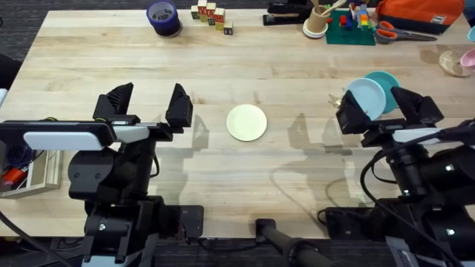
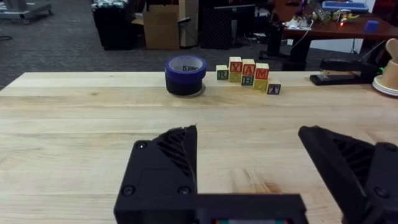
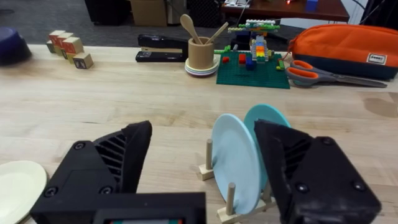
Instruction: Pick up the plates from the table one by one and place each into a slot on the dish rack.
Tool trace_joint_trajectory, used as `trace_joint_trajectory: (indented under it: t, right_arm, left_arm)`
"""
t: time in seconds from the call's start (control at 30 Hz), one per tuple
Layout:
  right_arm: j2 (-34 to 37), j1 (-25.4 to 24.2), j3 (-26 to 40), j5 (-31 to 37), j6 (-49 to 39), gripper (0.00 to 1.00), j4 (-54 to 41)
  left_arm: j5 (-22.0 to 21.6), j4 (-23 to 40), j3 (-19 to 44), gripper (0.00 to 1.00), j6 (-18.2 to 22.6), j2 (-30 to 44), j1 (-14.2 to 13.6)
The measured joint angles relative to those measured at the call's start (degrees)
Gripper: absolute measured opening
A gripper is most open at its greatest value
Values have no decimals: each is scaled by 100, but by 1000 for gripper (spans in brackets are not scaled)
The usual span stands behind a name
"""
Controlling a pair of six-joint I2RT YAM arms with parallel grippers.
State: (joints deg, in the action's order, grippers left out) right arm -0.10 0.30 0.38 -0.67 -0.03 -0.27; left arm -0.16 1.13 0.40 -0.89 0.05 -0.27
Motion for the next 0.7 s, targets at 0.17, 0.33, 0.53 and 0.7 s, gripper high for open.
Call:
trace_joint_trajectory:
  t: [0.17, 0.33, 0.53, 0.7]
  right_arm:
    - [0, 0, 0, 0, 0, 992, -2]
    - [0, 0, 0, 0, 0, 993, -2]
    - [0, 0, 0, 0, 0, 994, -2]
    - [0, 0, 0, -4, -42, 995, 11]
  left_arm:
    - [-1, 0, 0, 994, 0, 0, -1]
    - [-1, 0, 0, 994, 2, 0, 0]
    - [-1, 0, 0, 994, 1, 0, -1]
    - [-2, -95, 0, 994, 0, 0, 0]
